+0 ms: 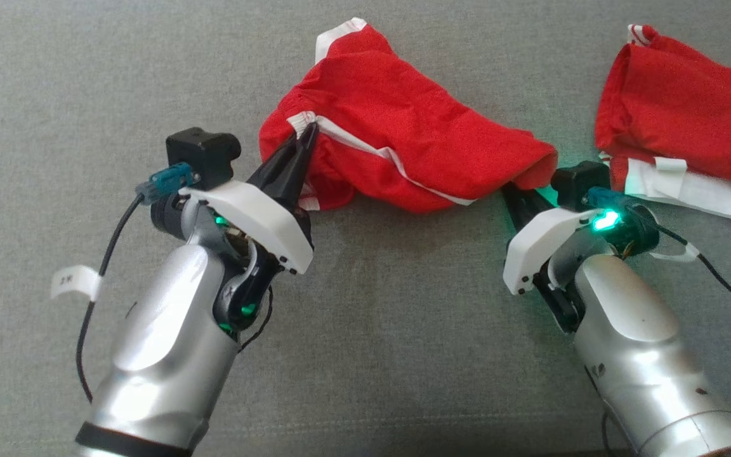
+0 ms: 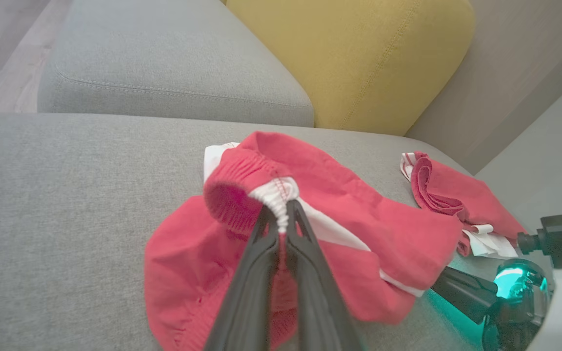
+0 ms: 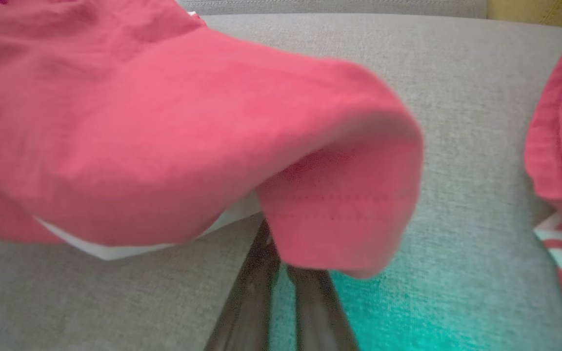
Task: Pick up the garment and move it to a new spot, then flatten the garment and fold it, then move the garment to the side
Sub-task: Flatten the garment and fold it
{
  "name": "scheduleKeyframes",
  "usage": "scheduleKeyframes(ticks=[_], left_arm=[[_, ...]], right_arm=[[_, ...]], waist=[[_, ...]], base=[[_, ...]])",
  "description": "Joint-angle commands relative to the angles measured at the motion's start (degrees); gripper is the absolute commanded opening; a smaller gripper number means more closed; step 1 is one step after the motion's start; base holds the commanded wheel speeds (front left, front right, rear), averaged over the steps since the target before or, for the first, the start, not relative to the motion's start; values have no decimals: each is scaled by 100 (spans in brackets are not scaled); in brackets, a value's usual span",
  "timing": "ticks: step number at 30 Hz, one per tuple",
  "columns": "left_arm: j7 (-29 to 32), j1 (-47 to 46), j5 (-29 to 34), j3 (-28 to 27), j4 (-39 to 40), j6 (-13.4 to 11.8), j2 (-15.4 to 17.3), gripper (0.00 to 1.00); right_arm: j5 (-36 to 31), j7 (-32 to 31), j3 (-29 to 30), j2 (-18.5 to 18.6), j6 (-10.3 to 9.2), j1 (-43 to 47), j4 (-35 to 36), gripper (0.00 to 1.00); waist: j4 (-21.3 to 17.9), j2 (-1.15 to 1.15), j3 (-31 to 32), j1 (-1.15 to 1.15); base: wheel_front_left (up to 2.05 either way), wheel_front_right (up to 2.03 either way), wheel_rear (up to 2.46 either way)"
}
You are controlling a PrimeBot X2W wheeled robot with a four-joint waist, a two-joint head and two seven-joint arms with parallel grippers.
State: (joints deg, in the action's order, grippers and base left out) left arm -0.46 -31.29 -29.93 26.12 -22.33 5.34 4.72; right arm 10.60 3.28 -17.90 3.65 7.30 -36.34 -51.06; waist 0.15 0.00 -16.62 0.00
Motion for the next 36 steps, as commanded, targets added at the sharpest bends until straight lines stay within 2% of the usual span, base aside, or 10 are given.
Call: scheduleKeyframes(ticks=[1,5,10,16,22,25,29,36], left_arm=[[-89,-258,11,-142,166,-49,145,0],[-180,-206,40,-147,98,-85,201,0],[-271,-104,37,-232,136,-137,364,0],[-244,-42,54,-309,402,-188,604,0],[-162,-47,29,-443,834,-297,802,0],[-116,-50,12,-475,979,-317,859,0],[-43,-24,-46,-551,1214,-365,948,0],[-82,-29,-41,-604,1559,-402,1052,0]], right_arm=[[38,-54,-128,-77,19,-29,53,0],[169,-71,-94,-29,19,76,151,0],[443,-180,-201,276,19,269,678,0],[1253,-774,-485,954,19,419,2052,0],[2052,-1534,-223,1543,19,588,3334,0],[2202,-1706,-143,1641,19,661,3616,0],[2860,-2058,95,1525,19,837,3998,0],[2975,-2251,229,1500,19,920,4335,0]], waist=[[-20,0,59,0],[-67,0,223,0],[-178,0,515,0],[-267,0,964,0],[-269,0,1357,0],[-255,0,1465,0],[-230,0,1670,0],[-160,0,1822,0]], base=[[0,0,0],[0,0,0],[0,0,0],[0,0,0],[0,0,0],[0,0,0],[0,0,0],[0,0,0]])
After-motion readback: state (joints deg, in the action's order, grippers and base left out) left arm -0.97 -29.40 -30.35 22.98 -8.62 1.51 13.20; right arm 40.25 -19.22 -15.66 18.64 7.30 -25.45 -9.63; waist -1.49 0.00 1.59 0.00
